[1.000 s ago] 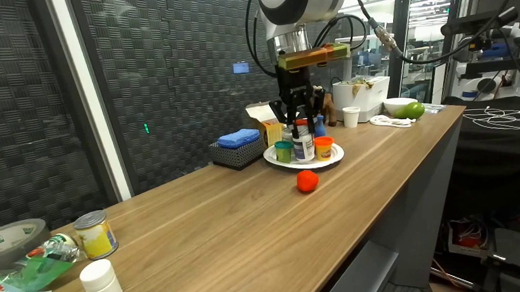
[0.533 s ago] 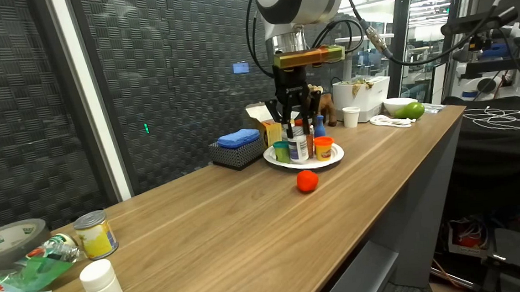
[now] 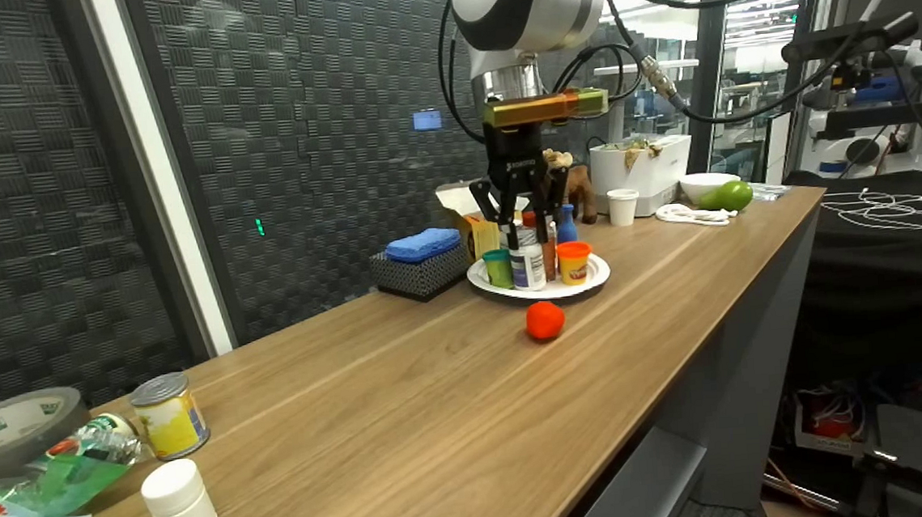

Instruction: Place the bottles and orange toy on the white plate

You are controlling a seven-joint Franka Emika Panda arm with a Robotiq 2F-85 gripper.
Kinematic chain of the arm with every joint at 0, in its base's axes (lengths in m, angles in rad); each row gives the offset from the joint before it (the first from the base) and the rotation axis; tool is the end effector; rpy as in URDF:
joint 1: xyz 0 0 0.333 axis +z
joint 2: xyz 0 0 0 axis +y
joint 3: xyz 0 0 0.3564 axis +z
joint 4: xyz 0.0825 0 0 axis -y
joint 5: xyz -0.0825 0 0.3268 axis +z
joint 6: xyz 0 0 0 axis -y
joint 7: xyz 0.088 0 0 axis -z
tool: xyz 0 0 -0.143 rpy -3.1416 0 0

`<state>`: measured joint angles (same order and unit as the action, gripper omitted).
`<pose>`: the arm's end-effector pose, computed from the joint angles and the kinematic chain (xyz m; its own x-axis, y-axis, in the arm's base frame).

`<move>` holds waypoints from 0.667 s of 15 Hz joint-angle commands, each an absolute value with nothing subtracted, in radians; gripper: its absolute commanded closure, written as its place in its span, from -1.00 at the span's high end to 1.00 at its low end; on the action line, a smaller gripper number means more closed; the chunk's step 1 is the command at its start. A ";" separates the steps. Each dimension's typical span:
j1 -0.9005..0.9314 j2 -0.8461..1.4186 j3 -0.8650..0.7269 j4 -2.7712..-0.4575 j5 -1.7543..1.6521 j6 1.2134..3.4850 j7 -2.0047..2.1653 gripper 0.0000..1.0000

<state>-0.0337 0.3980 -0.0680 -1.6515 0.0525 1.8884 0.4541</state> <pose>0.6041 -0.0510 0.3975 0.8283 -0.5392 -0.1522 -0.5381 -0.8413 0.0517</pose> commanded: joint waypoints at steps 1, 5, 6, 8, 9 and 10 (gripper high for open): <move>-0.036 0.427 -0.071 -1.601 0.086 1.862 0.431 -0.64; -0.035 0.431 -0.070 -1.599 0.095 1.866 0.423 -0.64; -0.034 0.427 -0.071 -1.603 0.093 1.868 0.423 -0.64; -0.034 0.421 -0.073 -1.608 0.086 1.871 0.422 0.37; -0.033 0.415 -0.074 -1.614 0.084 1.874 0.425 0.51; -0.033 0.411 -0.075 -1.619 0.082 1.877 0.424 0.65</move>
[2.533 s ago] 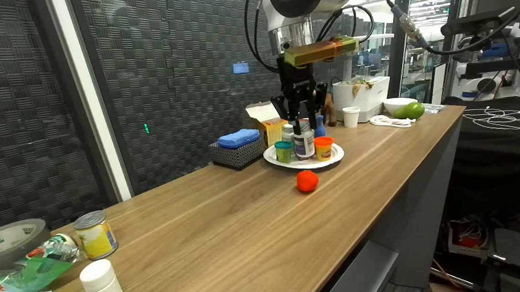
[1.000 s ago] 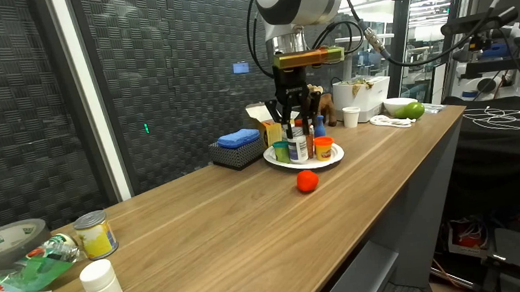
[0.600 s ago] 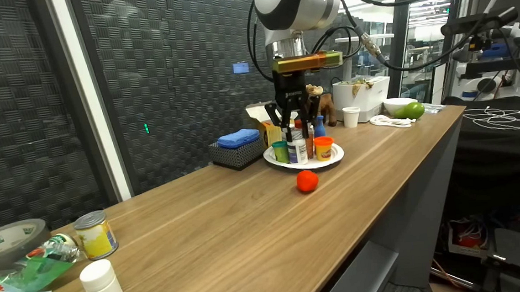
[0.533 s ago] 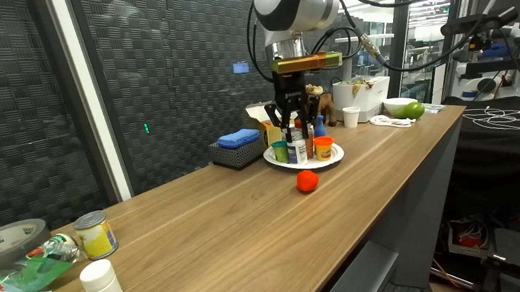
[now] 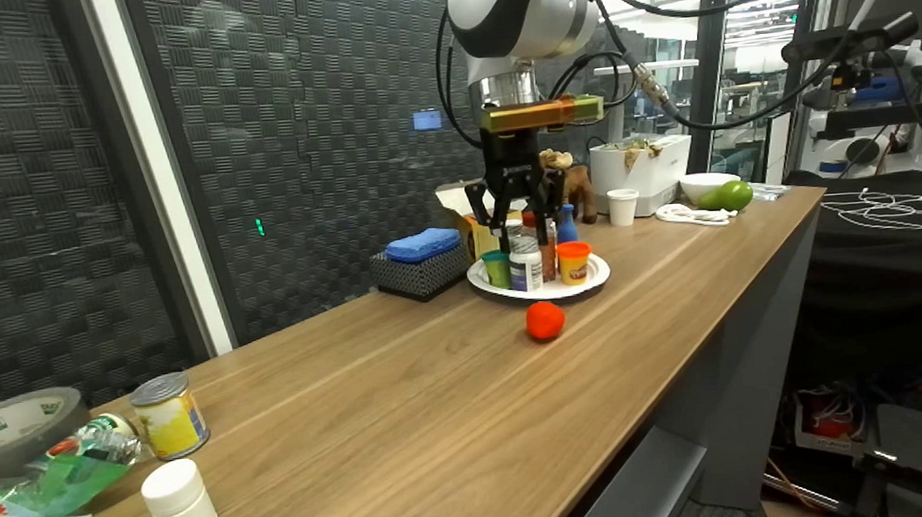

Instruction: Place the bottles and orange toy on the white plate

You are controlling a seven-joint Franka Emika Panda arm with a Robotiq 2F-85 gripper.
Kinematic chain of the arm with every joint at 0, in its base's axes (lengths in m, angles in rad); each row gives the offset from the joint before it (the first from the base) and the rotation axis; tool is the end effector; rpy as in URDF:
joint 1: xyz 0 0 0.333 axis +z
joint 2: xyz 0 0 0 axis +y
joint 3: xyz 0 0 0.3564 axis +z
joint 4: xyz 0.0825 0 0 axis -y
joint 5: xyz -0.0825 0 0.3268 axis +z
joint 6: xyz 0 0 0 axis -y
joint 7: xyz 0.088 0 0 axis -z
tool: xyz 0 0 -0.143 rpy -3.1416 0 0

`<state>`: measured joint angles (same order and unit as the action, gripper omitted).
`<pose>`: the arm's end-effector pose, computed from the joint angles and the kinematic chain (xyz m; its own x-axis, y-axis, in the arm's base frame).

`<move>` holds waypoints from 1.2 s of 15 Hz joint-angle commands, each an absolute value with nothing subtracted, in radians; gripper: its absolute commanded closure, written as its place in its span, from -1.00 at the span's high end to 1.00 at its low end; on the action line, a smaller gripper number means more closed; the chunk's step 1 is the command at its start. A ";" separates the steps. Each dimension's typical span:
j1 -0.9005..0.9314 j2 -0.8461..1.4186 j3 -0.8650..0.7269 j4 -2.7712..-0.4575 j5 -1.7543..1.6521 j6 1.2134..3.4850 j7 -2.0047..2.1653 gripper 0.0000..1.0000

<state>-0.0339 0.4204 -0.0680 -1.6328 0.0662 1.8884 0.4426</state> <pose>0.6100 -0.0499 0.3912 0.8309 -0.5327 -0.1607 -0.5335 -0.8447 0.0419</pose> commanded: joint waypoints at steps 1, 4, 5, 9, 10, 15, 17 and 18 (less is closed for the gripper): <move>-0.032 0.403 -0.076 -1.628 0.079 1.882 0.426 0.83; -0.028 0.376 -0.076 -1.655 0.074 1.894 0.428 1.00; -0.025 0.364 -0.076 -1.669 0.073 1.900 0.432 1.00; -0.020 0.295 -0.077 -1.766 0.100 1.978 0.492 1.00; -0.019 0.276 -0.077 -1.801 0.106 2.009 0.508 1.00; 0.008 0.180 -0.073 -1.997 0.078 2.191 0.597 1.00; 0.032 0.142 -0.066 -2.074 0.047 2.257 0.635 1.00; 0.044 0.124 -0.062 -2.108 0.029 2.285 0.653 1.00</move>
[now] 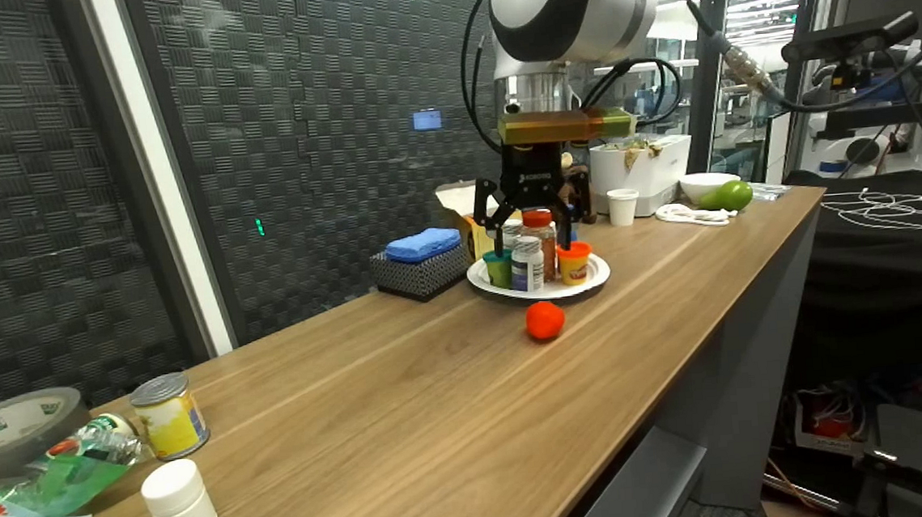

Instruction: Place the bottles and orange toy on the white plate

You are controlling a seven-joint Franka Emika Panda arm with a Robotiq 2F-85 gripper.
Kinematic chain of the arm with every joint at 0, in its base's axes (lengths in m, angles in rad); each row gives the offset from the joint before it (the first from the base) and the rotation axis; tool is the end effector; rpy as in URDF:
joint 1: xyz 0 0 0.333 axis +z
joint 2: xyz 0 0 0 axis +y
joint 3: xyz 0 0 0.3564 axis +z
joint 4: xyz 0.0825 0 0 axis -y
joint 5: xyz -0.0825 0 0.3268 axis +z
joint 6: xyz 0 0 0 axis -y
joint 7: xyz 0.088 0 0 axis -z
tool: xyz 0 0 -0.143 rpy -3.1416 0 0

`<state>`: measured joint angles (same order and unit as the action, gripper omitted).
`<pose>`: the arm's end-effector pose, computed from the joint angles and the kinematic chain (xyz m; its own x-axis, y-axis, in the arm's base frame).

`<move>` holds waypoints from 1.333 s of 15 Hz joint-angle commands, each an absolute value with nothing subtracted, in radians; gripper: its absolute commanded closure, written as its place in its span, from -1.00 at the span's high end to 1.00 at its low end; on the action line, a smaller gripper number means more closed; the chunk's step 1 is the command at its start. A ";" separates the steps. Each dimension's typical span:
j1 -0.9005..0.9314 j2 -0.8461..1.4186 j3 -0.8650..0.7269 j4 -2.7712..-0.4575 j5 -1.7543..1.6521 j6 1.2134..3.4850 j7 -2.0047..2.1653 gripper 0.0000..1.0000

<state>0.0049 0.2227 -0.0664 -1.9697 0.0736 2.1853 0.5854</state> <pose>0.5593 -0.0277 0.3958 0.7725 -0.6342 -0.0310 -0.6350 -0.7718 -0.0336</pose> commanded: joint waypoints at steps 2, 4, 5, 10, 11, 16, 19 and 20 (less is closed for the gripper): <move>0.064 0.096 -0.050 -2.161 -0.006 2.315 0.691 1.00; 0.075 0.079 -0.039 -2.201 -0.034 2.319 0.729 1.00; 0.078 0.072 -0.032 -2.215 -0.041 2.315 0.741 1.00; 0.072 0.071 -0.007 -2.238 -0.020 2.280 0.731 1.00; 0.072 0.074 -0.005 -2.237 -0.015 2.276 0.724 1.00; 0.072 0.100 0.003 -2.204 -0.004 2.273 0.706 1.00; 0.072 0.117 0.008 -2.186 0.014 2.259 0.698 1.00; 0.072 0.128 0.008 -2.179 0.017 2.255 0.693 1.00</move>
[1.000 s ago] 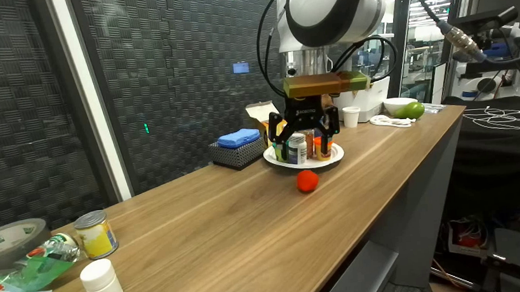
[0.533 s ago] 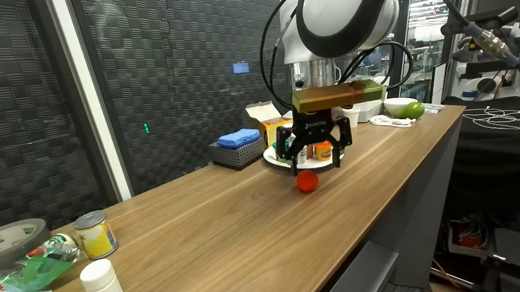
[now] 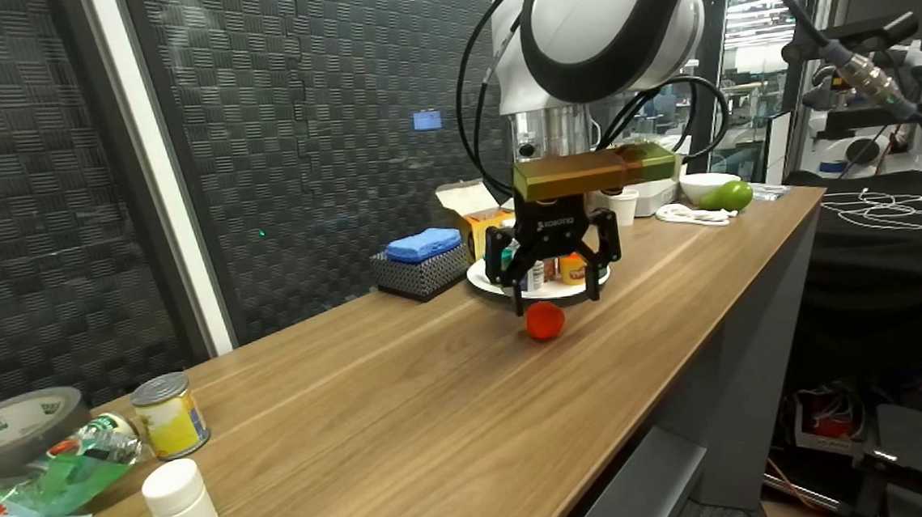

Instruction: Place the bottles and orange toy on the white plate

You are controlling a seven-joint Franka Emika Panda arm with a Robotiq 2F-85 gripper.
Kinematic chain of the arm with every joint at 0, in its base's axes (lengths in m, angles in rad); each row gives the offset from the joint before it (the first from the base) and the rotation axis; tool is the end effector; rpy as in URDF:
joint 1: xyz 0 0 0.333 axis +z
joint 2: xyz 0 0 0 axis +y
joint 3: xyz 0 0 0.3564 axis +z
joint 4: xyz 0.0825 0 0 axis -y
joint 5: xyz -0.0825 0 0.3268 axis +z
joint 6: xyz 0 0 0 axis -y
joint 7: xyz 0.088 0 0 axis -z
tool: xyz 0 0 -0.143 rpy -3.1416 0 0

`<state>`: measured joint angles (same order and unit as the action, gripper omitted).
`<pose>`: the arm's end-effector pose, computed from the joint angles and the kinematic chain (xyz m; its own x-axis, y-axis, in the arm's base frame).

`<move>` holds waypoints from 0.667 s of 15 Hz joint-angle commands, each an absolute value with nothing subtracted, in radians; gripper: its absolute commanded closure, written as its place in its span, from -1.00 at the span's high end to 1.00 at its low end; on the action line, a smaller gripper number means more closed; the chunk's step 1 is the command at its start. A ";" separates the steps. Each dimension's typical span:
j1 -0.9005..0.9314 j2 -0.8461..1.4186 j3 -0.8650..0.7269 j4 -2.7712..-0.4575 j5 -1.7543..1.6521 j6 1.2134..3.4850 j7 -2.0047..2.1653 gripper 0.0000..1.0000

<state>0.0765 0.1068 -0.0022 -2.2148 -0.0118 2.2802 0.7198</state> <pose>0.4959 0.0363 0.3694 0.8030 -0.5954 -0.0253 -0.5946 -0.8033 0.0340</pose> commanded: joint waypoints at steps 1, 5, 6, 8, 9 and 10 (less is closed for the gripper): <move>0.071 0.134 0.010 -2.175 0.024 2.251 0.687 1.00; 0.073 0.166 0.007 -2.150 0.026 2.230 0.683 1.00; 0.072 0.177 0.006 -2.140 0.029 2.223 0.681 1.00; 0.073 0.195 0.005 -2.124 0.031 2.211 0.679 1.00; 0.074 0.204 0.004 -2.115 0.032 2.203 0.677 1.00; 0.074 0.210 0.004 -2.108 0.034 2.196 0.675 1.00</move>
<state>0.0765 0.1823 0.0014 -2.1598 0.0098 2.2389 0.6996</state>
